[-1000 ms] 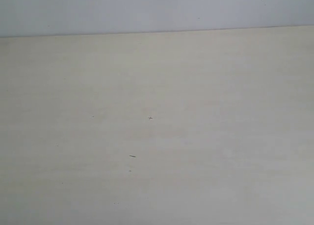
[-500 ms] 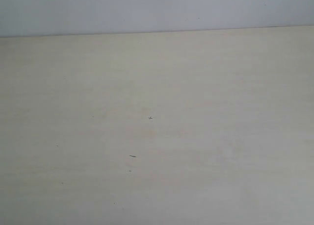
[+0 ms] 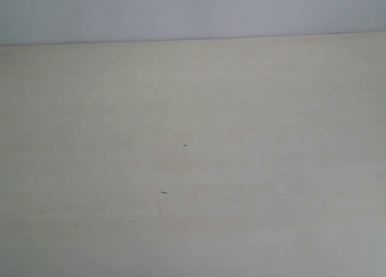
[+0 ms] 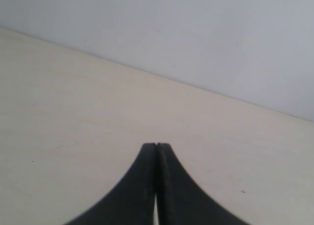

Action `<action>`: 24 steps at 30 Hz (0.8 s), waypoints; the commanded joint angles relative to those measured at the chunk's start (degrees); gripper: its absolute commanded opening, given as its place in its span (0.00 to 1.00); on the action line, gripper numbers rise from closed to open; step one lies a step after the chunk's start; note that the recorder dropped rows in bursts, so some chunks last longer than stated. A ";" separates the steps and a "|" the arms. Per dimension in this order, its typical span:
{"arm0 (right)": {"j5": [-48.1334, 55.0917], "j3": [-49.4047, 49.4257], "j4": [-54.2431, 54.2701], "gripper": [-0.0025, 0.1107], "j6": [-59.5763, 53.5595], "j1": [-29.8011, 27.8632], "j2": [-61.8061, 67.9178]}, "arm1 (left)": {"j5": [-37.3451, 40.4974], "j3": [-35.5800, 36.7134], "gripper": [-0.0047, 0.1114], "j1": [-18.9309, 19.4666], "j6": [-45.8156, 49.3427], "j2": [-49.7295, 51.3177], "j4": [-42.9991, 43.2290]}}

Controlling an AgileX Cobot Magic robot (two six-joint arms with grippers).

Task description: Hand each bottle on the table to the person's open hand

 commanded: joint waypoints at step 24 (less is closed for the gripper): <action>-11.68 5.92 -4.47 0.04 2.45 -11.34 -0.21 | 0.17 0.13 0.04 0.13 0.03 -0.36 0.25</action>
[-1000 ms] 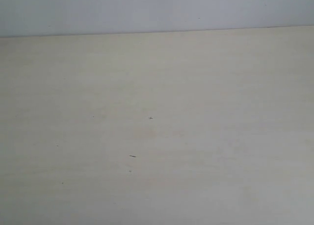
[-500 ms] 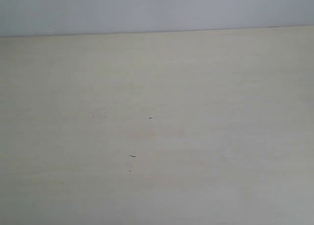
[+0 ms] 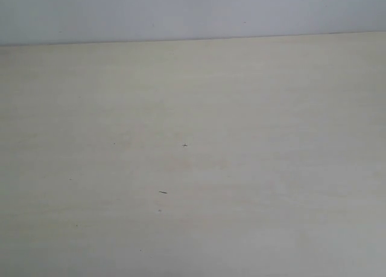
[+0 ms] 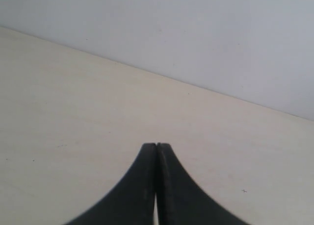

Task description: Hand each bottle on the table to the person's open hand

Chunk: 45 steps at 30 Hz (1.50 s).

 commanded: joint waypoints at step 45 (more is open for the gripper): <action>-6.17 7.58 -21.32 0.04 26.60 -19.75 -0.21 | -0.03 0.13 0.04 0.10 0.03 -0.36 0.14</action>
